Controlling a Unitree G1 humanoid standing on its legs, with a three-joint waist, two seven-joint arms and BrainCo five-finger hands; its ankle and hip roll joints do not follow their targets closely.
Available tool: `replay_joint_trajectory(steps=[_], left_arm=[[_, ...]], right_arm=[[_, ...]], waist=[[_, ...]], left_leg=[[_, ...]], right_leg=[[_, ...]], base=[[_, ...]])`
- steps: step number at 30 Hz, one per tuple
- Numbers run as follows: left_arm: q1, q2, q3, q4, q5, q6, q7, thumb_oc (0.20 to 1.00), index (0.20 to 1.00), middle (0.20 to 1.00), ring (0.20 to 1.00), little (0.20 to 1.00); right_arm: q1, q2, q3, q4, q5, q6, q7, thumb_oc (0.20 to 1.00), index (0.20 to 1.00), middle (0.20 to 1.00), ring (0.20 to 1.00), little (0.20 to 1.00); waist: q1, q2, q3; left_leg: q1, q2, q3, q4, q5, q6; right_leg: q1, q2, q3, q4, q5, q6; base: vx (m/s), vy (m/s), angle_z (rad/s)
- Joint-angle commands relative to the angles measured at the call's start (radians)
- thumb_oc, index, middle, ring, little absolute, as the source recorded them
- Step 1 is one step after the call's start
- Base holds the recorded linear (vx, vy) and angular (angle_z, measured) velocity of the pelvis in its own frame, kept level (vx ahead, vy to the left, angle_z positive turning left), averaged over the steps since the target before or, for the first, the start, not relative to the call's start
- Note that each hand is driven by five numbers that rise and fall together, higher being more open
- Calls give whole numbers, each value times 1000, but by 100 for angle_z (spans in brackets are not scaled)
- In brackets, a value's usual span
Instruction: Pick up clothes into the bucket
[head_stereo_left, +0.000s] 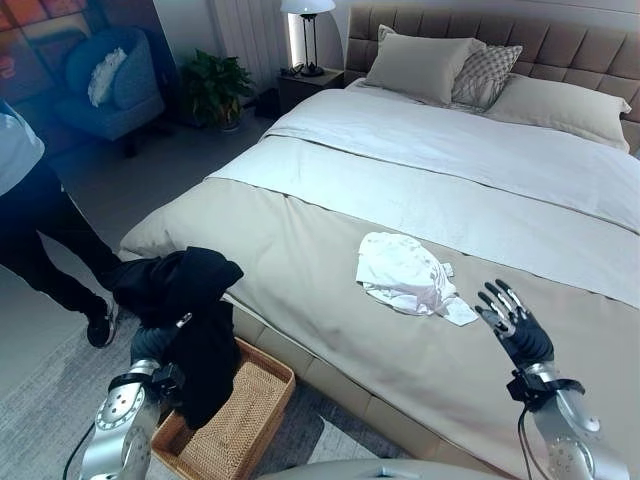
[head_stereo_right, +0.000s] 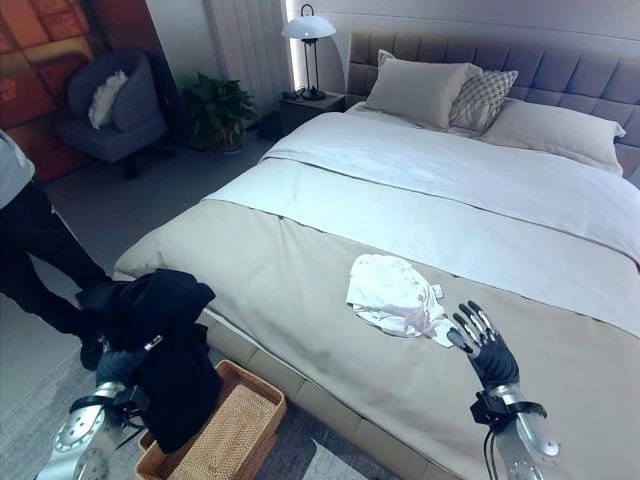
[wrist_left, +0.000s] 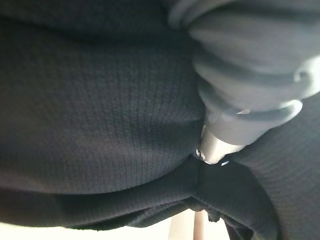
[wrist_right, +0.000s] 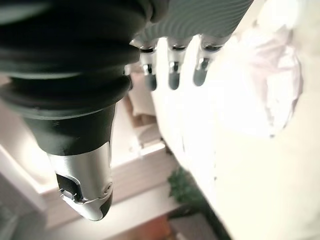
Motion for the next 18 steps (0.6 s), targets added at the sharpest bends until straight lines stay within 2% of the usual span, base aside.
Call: replay_joint_trajectory(steps=[1, 5, 6, 8, 11, 12, 13, 14, 15, 18], left_arm=[[-99, 58, 93, -6, 41, -124, 48, 200, 200, 200, 200, 200], [-128, 78, 145, 19, 50, -162, 116, 200, 200, 200, 200, 200], [-151, 82, 158, 32, 29, -185, 151, 200, 200, 200, 200, 200], [-172, 95, 166, 64, 46, -208, 199, 200, 200, 200, 200, 200], [-196, 155, 164, 107, 124, -236, 277, 200, 200, 200, 200, 200], [-196, 156, 164, 107, 124, -236, 277, 200, 200, 200, 200, 200], [-197, 206, 158, 116, 168, -243, 306, 200, 200, 200, 200, 200], [-198, 206, 158, 117, 168, -244, 306, 200, 200, 200, 200, 200], [-218, 242, 152, 148, 166, -246, 320, 200, 200, 200, 200, 200], [-256, 267, 124, 202, 156, -246, 343, 200, 200, 200, 200, 200]], right_arm=[[-62, 3, -19, 34, -108, -61, -42, 1000, 1000, 1000, 1000, 1000], [-93, 27, -8, 235, -196, -86, -103, 1000, 1000, 1000, 1000, 1000], [-116, 31, 7, 345, -251, -105, -145, 1000, 1000, 1000, 1000, 1000], [-143, 18, 36, 476, -348, -115, -199, 1000, 1000, 1000, 1000, 1000], [-174, -8, 88, 633, -456, -125, -263, 1000, 1000, 1000, 1000, 1000], [-174, -8, 88, 633, -456, -125, -263, 1000, 1000, 1000, 1000, 1000], [-178, -30, 114, 675, -497, -131, -278, 1000, 1000, 1000, 1000, 1000], [-180, -30, 114, 676, -497, -131, -278, 1000, 1000, 1000, 1000, 1000], [-178, -44, 147, 731, -527, -123, -262, 1000, 1000, 1000, 1000, 1000], [-167, -58, 165, 729, -547, -127, -271, 1000, 1000, 1000, 1000, 1000]], waist=[[-2, -40, 8], [6, -38, 56], [12, -38, 89], [18, -37, 115], [27, -41, 168], [26, -42, 166], [29, -45, 207], [29, -45, 204], [28, -51, 238], [28, -53, 274]], left_leg=[[-63, -31, -32, 107, -79, 9], [-125, -39, -43, 144, -78, 11], [-168, -45, -51, 172, -77, 11], [-208, -50, -60, 198, -78, 12], [-276, -58, -73, 256, -83, 13], [-278, -58, -73, 256, -83, 13], [-329, -61, -80, 316, -96, 16], [-335, -62, -80, 316, -92, 16], [-395, -63, -89, 364, -100, 19], [-444, -68, -97, 386, -97, 25]], right_leg=[[-54, -59, -43, 129, -54, 40], [-106, -62, -44, 159, -52, 40], [-143, -64, -44, 181, -51, 39], [-177, -66, -47, 203, -50, 38], [-235, -74, -48, 248, -49, 36], [-236, -74, -48, 248, -49, 36], [-273, -81, -39, 283, -51, 35], [-278, -82, -40, 281, -48, 35], [-333, -92, -33, 315, -46, 33], [-388, -105, -32, 355, -55, 29]], base=[[-62, 24, 1], [-113, 26, 1], [-133, 33, 4], [-127, 35, 5], [-108, 30, 12], [-121, 43, 15], [-79, 29, 12], [-170, 56, 11], [-116, 47, 21], [-80, 73, 20]])
